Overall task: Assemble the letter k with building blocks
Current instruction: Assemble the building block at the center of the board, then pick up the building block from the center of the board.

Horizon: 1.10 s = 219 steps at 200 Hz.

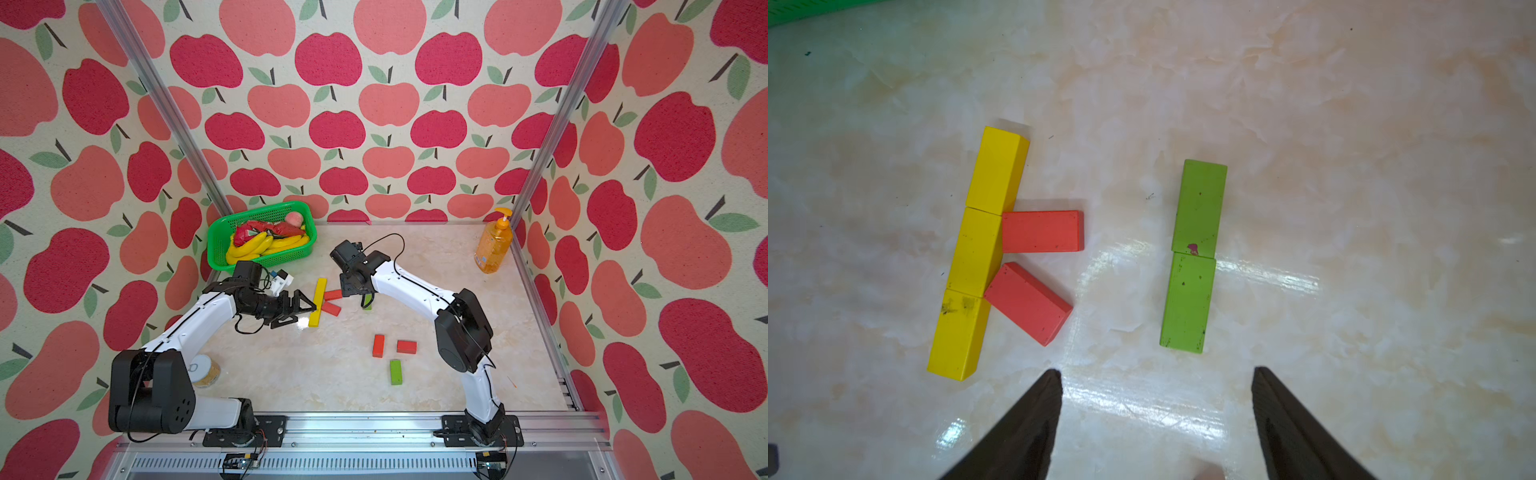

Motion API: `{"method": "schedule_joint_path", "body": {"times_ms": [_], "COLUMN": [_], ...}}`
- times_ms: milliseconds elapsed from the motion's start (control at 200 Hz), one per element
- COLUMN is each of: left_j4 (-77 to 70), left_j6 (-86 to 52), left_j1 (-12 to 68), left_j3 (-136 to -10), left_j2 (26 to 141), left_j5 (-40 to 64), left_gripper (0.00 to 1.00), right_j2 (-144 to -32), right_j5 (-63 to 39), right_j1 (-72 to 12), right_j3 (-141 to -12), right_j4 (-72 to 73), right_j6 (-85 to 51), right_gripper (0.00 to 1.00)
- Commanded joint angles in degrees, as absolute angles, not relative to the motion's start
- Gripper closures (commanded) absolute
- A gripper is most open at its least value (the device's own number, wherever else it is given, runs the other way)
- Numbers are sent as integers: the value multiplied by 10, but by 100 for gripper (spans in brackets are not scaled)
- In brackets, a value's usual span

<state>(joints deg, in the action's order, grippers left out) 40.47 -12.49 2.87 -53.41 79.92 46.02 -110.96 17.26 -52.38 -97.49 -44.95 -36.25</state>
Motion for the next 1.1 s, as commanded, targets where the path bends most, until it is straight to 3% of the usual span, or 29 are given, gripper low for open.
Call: {"method": "schedule_joint_path", "body": {"times_ms": [0, 165, 290, 435, 575, 1090], "left_j4": [416, 417, 408, 445, 416, 403], "left_j6": [-115, -115, -154, -137, -140, -135], "left_j1": [26, 48, 91, 151, 152, 127], "left_j3": [-547, -541, -535, -547, -523, -512], "left_j2": [788, 770, 763, 768, 762, 776], "left_j5": [461, 484, 578, 544, 591, 611], "left_gripper": [2, 2, 2, 2, 2, 2], "right_j2": [-1040, -951, -920, -884, -857, -889], "right_j5": [158, 100, 98, 90, 80, 66], "right_j1": [-524, -538, -575, -627, -657, -663], "right_j3": [-890, -767, -711, -653, -594, -539], "right_j4": [-456, -464, -517, -547, -537, -484], "right_j6": [-416, -484, -539, -613, -669, -670], "right_gripper": [24, 24, 24, 23, 24, 48]}}
